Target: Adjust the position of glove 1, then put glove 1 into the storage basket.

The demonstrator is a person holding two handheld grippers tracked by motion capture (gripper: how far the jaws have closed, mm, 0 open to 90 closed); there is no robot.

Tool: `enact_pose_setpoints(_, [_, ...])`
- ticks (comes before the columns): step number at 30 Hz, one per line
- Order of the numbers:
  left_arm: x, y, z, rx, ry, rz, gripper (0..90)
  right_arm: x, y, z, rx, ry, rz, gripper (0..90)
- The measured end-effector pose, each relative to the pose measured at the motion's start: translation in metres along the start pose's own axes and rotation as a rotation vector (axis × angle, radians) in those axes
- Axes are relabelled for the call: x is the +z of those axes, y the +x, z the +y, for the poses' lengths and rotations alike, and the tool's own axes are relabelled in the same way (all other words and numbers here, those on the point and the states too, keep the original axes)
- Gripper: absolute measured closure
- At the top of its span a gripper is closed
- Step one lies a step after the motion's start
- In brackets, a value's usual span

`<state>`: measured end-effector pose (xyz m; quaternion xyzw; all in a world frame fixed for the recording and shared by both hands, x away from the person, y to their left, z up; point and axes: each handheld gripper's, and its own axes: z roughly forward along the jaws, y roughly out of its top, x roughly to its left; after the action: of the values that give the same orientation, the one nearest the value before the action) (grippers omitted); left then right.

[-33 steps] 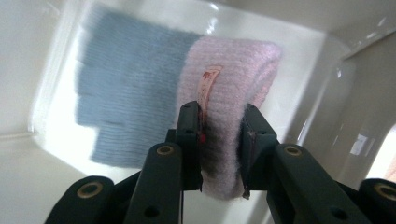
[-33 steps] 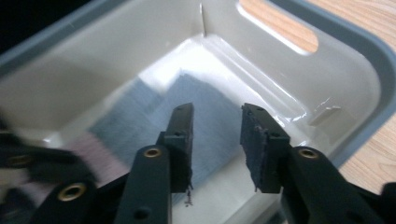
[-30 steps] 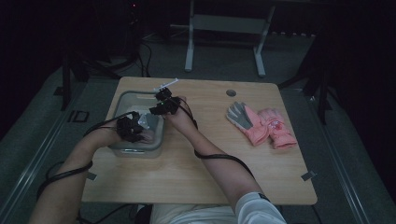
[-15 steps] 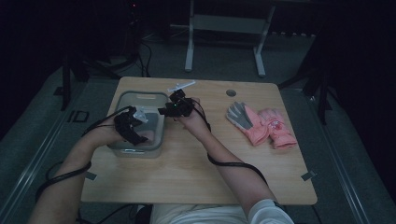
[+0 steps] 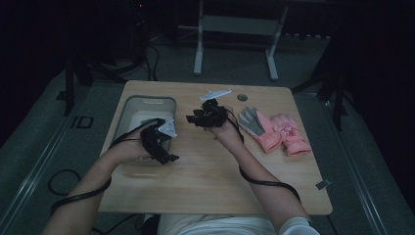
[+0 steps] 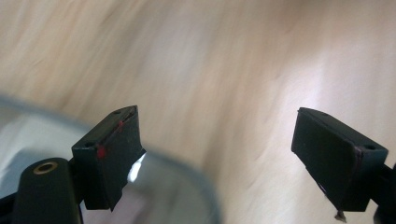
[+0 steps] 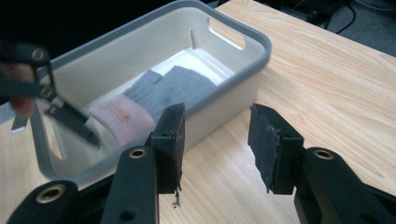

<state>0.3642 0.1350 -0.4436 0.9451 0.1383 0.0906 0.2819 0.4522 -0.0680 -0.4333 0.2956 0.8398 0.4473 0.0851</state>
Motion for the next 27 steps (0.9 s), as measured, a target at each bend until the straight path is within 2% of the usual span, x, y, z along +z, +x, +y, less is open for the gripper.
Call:
enact_pose_setpoints(3, [0.007,-0.014,0.008,0.028,-0.014,-0.020,15.5,-0.011,-0.005,-0.008,-0.002,-0.004,-0.005,56.6])
enact_pose_setpoints(6, [0.014,-0.026,0.015,0.036,-0.014,-0.043,15.2,-0.019,-0.011,-0.016,-0.012,0.009,-0.013,58.2])
enact_pose_setpoints(8, [0.021,-0.033,0.019,0.027,-0.020,-0.081,14.1,-0.025,-0.016,-0.022,-0.016,0.015,-0.019,59.2])
enact_pose_setpoints(11, [0.030,-0.041,0.021,0.024,-0.018,-0.106,8.1,-0.033,-0.022,-0.031,-0.017,0.022,-0.033,59.0])
enact_pose_setpoints(15, [0.042,-0.048,0.020,-0.016,-0.039,-0.132,5.1,-0.048,-0.031,-0.043,-0.032,0.017,-0.056,57.7])
enact_pose_setpoints(17, [0.049,-0.053,0.019,-0.011,-0.050,-0.121,3.8,-0.057,-0.037,-0.048,-0.040,0.010,-0.071,58.0])
enact_pose_setpoints(20, [0.058,-0.059,0.017,-0.011,-0.061,-0.129,3.8,-0.070,-0.046,-0.056,-0.041,0.013,-0.091,59.1])
enact_pose_setpoints(21, [0.060,-0.062,0.016,0.009,-0.067,-0.117,3.8,-0.075,-0.051,-0.060,-0.042,0.015,-0.108,60.8])
enact_pose_setpoints(24, [0.068,-0.067,0.013,0.013,-0.083,-0.108,3.9,-0.089,-0.063,-0.069,-0.041,0.018,-0.144,62.0])
enact_pose_setpoints(27, [0.077,-0.072,0.009,0.012,-0.053,-0.086,3.9,-0.103,-0.078,-0.079,-0.035,0.018,-0.180,62.1])
